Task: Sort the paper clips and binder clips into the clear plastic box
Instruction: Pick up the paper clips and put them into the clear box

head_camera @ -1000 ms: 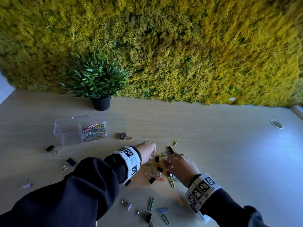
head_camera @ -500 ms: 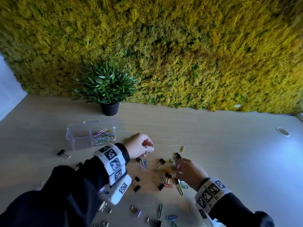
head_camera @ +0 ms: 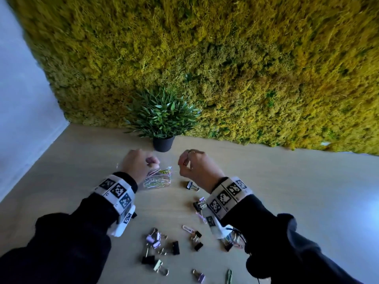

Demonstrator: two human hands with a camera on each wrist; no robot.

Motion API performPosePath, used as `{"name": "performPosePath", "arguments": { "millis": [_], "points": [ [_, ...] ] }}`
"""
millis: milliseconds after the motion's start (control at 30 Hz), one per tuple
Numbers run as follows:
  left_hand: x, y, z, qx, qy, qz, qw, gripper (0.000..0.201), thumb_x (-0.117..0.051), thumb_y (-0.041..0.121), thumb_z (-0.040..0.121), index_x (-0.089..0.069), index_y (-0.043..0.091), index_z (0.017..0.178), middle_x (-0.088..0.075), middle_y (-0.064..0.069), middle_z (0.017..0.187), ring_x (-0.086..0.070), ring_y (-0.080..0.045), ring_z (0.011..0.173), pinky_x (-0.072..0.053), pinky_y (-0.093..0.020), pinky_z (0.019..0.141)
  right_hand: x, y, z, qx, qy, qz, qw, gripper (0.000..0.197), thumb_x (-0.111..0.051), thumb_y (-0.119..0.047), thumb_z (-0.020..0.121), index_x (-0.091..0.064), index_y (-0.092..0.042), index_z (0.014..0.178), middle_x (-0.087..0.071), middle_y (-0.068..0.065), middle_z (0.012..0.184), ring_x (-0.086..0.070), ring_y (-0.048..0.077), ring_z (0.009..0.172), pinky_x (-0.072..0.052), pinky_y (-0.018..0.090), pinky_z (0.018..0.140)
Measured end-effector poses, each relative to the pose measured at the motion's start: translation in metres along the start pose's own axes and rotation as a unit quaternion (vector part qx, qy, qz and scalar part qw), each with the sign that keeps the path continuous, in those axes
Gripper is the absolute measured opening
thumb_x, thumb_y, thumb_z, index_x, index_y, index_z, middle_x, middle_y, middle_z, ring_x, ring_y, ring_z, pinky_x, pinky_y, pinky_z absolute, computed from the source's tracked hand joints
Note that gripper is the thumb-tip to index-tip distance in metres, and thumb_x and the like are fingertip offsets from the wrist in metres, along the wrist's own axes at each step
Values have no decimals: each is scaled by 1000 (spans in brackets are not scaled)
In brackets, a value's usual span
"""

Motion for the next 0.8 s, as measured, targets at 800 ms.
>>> {"name": "performPosePath", "arguments": {
  "millis": [800],
  "points": [
    [-109,58,-45,-145,-249,180,940,24,-55,19,87,-58,18,111,-53,-6,125,-52,-25,116,-44,-32,95,-17,92,-76,-159,-226,-27,961,43,-68,-32,81,-56,-8,114,-59,10,118,-46,11,90,-41,25,84]
  ]
}}
Point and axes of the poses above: each hand's wrist, its own z-axis towards the middle knuckle, its own x-axis out of the back of the hand, y = z × x, the point moved 2 cm from there along z, towards the middle knuckle
